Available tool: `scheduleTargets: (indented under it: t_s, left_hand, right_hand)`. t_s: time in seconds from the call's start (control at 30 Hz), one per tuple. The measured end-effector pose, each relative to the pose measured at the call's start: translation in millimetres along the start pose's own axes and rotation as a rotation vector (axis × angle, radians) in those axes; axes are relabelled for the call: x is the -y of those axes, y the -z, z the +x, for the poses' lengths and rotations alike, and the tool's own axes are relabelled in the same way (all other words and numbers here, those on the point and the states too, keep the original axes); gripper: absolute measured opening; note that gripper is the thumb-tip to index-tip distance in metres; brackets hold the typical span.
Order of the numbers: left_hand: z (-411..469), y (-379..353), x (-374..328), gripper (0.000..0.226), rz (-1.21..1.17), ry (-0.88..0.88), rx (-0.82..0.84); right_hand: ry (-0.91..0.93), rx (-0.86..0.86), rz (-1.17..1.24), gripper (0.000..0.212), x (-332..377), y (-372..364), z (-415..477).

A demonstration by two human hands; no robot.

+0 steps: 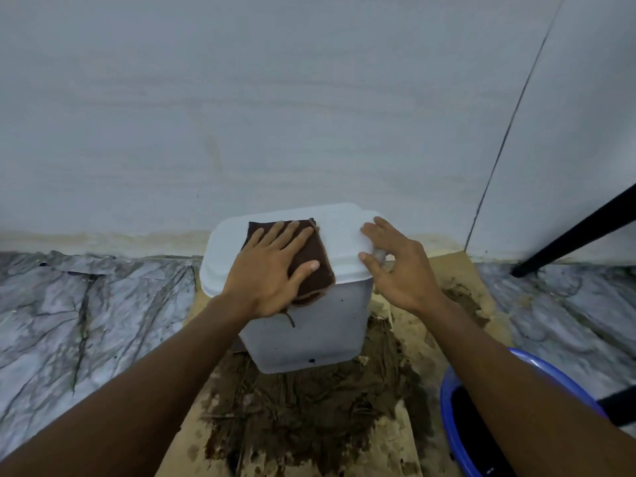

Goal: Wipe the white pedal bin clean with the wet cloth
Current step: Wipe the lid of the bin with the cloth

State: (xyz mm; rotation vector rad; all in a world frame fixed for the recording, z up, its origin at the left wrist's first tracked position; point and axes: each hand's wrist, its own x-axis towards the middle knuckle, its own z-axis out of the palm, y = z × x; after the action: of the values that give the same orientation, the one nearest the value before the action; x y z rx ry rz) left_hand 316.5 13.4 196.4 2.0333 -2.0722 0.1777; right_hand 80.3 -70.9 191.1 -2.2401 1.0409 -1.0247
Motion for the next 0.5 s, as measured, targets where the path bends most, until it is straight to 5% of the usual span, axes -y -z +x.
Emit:
scheduleTargets:
  t_s: [0.1,0.2,0.5]
  left_hand:
    - [11.3,1.2,-5.7,0.073,0.029,0.026,0.026]
    - [29.4,1.3,-30.1,0.075,0.061,0.018,0.044]
    - [77.5,-13.1,-102.2,0.069,0.031,0.01,0.062]
  right_hand:
    - [-0.117,-0.117,0.091,0.044,-4.6,8.2,0.1]
    - [-0.142,-0.018,0.058,0.048,-8.8,12.0,1.4]
    - [-0.257,0.058,0.204,0.097,-0.9,21.5,-1.6]
